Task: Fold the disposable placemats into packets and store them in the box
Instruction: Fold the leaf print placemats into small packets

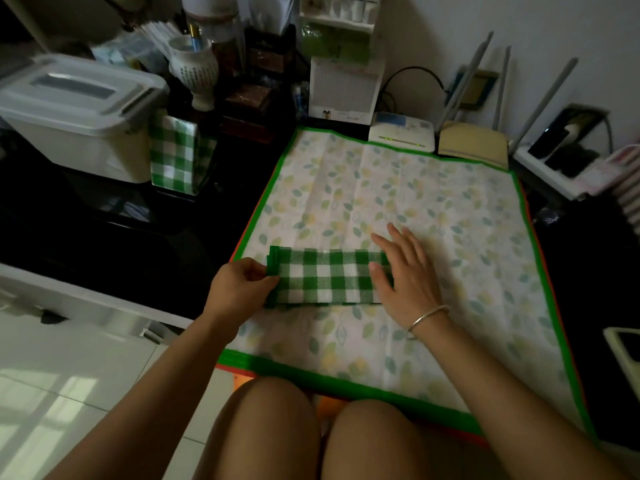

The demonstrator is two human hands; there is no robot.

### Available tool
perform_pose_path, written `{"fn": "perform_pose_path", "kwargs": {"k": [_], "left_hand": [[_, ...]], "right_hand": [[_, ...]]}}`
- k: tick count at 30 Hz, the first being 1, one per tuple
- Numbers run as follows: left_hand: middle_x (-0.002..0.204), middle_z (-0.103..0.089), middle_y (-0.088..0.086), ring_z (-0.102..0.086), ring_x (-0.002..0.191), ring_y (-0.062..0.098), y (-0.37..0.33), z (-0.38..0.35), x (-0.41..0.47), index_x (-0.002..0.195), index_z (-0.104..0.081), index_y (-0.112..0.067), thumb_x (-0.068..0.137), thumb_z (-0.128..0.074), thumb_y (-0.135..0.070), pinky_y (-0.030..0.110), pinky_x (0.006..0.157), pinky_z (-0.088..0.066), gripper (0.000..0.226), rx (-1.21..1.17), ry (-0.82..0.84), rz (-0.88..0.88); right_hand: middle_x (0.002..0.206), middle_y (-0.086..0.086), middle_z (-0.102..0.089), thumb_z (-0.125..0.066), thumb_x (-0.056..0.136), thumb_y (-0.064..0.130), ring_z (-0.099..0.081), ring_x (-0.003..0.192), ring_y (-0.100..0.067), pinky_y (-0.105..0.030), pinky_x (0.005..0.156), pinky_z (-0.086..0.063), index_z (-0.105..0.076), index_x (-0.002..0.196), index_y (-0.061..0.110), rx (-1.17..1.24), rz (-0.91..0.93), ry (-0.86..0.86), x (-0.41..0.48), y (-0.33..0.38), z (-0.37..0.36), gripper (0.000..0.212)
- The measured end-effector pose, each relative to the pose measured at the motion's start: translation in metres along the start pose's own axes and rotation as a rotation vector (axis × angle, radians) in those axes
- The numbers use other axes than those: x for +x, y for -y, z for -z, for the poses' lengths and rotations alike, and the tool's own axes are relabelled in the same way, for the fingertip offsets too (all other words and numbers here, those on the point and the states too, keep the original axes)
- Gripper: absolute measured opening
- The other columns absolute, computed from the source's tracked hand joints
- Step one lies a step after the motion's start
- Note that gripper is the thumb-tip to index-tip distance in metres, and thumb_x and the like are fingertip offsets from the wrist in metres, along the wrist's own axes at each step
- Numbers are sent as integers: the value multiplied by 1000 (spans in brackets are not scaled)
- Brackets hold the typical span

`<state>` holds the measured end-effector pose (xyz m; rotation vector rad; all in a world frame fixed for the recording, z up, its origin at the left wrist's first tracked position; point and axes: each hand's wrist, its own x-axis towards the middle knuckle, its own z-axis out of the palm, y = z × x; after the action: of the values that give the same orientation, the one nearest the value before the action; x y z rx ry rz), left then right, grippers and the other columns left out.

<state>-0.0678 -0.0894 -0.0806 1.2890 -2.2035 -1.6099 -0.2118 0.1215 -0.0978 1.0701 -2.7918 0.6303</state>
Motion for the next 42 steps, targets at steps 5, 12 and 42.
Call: {"fn": "perform_pose_path", "kwargs": {"k": [5, 12, 42], "left_hand": [[82, -65, 4, -61, 67, 12, 0, -2, -1, 91, -64, -14, 90, -68, -16, 18, 53, -46, 4, 41, 5, -12], [152, -22, 26, -26, 141, 40, -33, -29, -18, 151, 2, -15, 91, -48, -24, 55, 114, -24, 79, 1076, -203, -366], [160, -20, -10, 0, 150, 9, -9, -59, 8, 146, -40, -36, 91, -61, -41, 56, 112, 25, 58, 576, 270, -650]], "right_hand": [[161, 6, 1, 4, 90, 53, 9, 147, -13, -37, 117, 14, 4, 148, 34, -271, 7, 234, 1, -14, -19, 61], [160, 8, 8, 6, 90, 53, 14, 147, -22, -53, 116, 10, 8, 148, 39, -385, -26, 252, -1, -11, -24, 60], [161, -2, 12, -1, 87, 57, 17, 146, -20, -48, 117, 8, 6, 152, 12, -356, -331, 174, -6, -7, -25, 79]]}}
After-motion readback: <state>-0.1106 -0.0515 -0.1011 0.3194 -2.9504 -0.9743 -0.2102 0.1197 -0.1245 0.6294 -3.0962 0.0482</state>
